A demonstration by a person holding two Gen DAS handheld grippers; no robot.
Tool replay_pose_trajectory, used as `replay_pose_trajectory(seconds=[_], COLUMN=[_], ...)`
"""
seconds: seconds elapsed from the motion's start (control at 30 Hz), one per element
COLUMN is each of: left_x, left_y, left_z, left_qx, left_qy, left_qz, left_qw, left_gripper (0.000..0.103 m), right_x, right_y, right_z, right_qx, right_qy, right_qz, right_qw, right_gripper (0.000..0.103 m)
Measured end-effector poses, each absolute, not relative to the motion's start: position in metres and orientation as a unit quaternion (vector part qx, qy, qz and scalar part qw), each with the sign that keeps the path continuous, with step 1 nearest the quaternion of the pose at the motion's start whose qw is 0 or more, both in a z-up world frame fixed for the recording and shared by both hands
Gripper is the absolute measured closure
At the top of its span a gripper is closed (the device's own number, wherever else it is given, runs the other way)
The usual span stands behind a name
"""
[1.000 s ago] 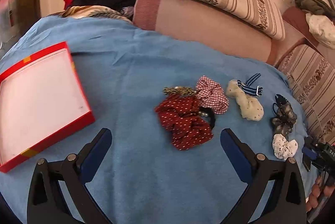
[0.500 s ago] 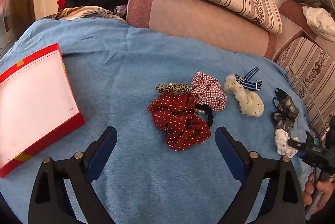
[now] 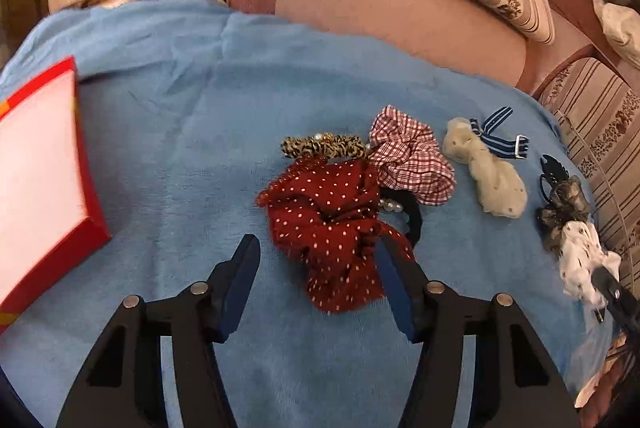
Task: Organize jewelry
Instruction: 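Carry both scrunchies over the red-rimmed white box with both tools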
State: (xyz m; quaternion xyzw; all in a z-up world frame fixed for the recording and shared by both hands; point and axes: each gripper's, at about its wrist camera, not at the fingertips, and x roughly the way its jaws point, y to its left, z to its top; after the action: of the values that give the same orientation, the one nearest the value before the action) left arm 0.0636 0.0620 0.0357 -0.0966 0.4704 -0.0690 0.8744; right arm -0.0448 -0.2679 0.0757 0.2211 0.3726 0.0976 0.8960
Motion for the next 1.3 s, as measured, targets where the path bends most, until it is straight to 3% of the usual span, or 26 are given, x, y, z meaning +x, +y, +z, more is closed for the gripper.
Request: replay_pose_trajectory(seconds=[0.1, 0.13, 0.17, 0.67, 1.3], left_x=[0.072, 0.073, 0.073, 0.025, 0.011], left_y=[0.053, 0.05, 0.047, 0.058, 0.109], left_z=[0.022, 0.019, 0.016, 0.086, 0.103], left_qx=[-0.098, -0.094, -0.089, -0.067, -0.074], left_qy=[0.489, 0.493, 0.496, 0.388, 0.373], left_qz=[-0.089, -0.09, -0.085, -0.072, -0.026], left_qw=[0.862, 0.86, 0.86, 0.916, 0.925], left_gripper=[0.071, 0.087, 0.091, 0.094, 0.094], right_x=[-0.045, -0.043, -0.042, -0.059, -0.058], right_y=[-0.266, -0.263, -0.261, -0.242, -0.181], right_z=[0.072, 0.073, 0.073, 0.097, 0.099], right_qx=[0.218, 0.217, 0.216, 0.195, 0.155], right_qy=[0.381, 0.382, 0.382, 0.339, 0.344], right_qz=[0.106, 0.107, 0.107, 0.153, 0.204], right_qw=[0.892, 0.892, 0.892, 0.908, 0.903], right_gripper=[0.091, 0.091, 0.091, 0.091, 0.091])
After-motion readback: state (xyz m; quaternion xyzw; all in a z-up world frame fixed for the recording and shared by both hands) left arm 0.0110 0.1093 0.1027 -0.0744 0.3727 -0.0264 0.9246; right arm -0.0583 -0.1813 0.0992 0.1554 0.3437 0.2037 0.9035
